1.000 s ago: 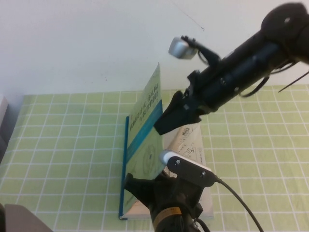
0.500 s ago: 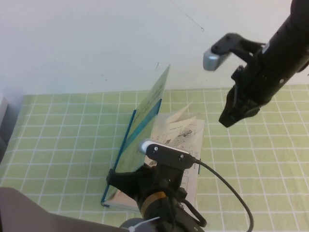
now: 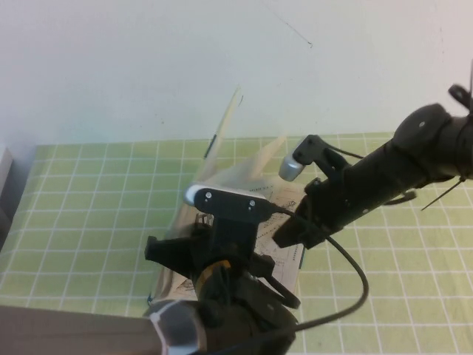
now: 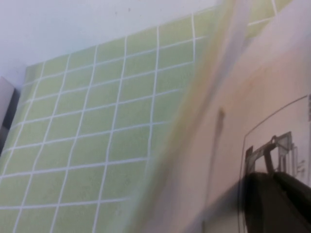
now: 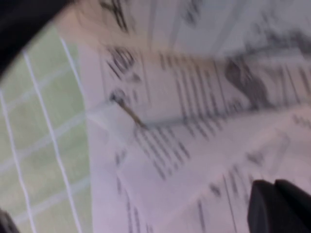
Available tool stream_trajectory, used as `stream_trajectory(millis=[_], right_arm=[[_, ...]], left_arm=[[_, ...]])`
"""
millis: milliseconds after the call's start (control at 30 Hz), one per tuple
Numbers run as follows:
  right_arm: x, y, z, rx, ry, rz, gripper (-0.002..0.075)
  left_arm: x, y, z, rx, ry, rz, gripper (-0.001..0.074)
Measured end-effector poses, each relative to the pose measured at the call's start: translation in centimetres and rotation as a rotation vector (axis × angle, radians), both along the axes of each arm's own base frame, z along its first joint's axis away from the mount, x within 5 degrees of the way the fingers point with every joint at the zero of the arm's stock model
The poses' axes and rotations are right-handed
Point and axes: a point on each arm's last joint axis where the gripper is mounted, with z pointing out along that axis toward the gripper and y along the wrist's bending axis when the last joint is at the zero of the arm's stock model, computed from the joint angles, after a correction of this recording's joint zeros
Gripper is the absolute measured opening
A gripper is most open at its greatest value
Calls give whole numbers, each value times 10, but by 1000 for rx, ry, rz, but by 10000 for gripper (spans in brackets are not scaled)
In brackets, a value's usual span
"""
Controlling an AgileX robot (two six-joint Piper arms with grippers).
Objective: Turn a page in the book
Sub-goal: Open the closed book
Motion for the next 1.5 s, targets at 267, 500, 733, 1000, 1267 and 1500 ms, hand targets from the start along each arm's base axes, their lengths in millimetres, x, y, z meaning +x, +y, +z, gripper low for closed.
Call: stream_trajectory(millis=[267, 500, 733, 1000, 1267, 1500], right_arm=[[7, 15, -44, 107, 43, -32, -2], [1, 27, -54, 53, 87, -29, -2], [-6, 30, -44, -137, 114, -89, -2], [-8, 15, -28, -345, 48, -110, -2], [-13, -5, -11, -471, -15, -80, -2], [-24, -12, 46, -426, -121, -104, -2]], left_arm=[[16, 17, 3, 25, 20, 39, -3], [38, 42, 8, 29, 36, 91, -3], [64, 72, 3, 5, 92, 120, -3], [77, 86, -1, 4, 146, 71, -3], [74, 70, -4, -38, 180, -51, -3], [67, 42, -8, -161, 239, -283, -3]])
